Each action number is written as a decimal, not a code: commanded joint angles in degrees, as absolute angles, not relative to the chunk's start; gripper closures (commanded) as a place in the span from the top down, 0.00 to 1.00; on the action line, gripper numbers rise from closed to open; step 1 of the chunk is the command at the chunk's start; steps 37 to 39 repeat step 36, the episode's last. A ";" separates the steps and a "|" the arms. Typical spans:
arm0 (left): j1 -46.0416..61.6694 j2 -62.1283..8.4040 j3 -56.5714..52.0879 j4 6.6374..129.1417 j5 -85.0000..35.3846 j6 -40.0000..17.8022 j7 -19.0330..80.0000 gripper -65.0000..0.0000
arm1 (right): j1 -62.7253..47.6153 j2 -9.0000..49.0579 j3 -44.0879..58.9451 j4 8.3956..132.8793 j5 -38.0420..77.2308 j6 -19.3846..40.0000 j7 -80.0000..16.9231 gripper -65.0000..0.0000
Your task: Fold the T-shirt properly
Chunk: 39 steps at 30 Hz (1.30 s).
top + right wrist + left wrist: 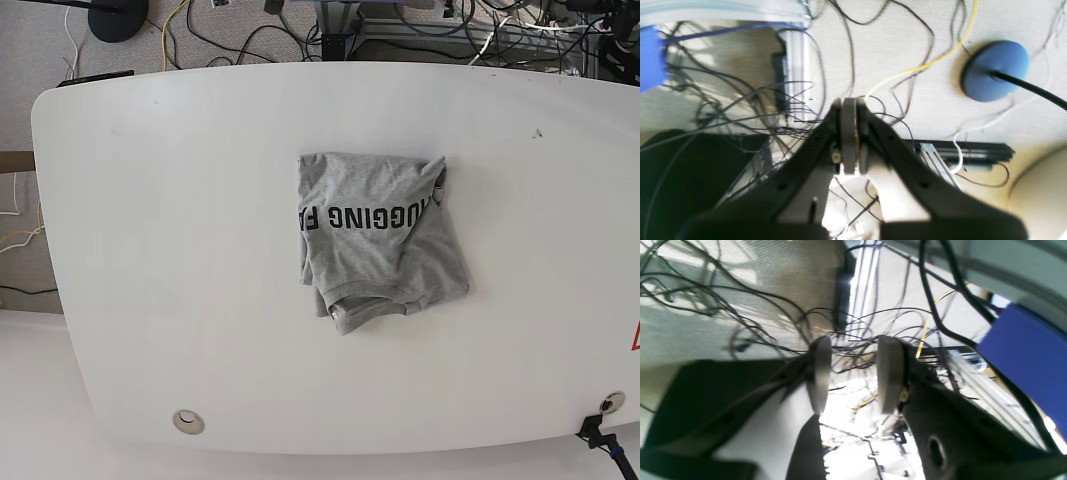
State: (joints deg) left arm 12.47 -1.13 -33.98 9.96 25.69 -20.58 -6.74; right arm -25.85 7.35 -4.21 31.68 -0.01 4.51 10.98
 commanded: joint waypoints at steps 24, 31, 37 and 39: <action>6.99 -1.36 -34.07 8.92 31.78 -7.96 -1.63 0.31 | -15.34 4.62 -4.09 14.11 -0.13 4.53 10.24 0.00; 6.81 -1.45 -33.98 8.84 32.04 -4.44 -0.92 0.31 | -13.32 4.26 -4.09 13.93 0.04 4.53 8.31 0.00; 6.81 -1.45 -33.98 8.84 32.04 -4.53 -0.84 0.31 | -13.32 3.30 -4.09 13.93 0.04 4.53 8.31 0.00; 6.81 -1.45 -33.98 8.84 32.04 -4.53 -0.84 0.31 | -13.32 3.30 -4.09 13.93 0.04 4.53 8.31 0.00</action>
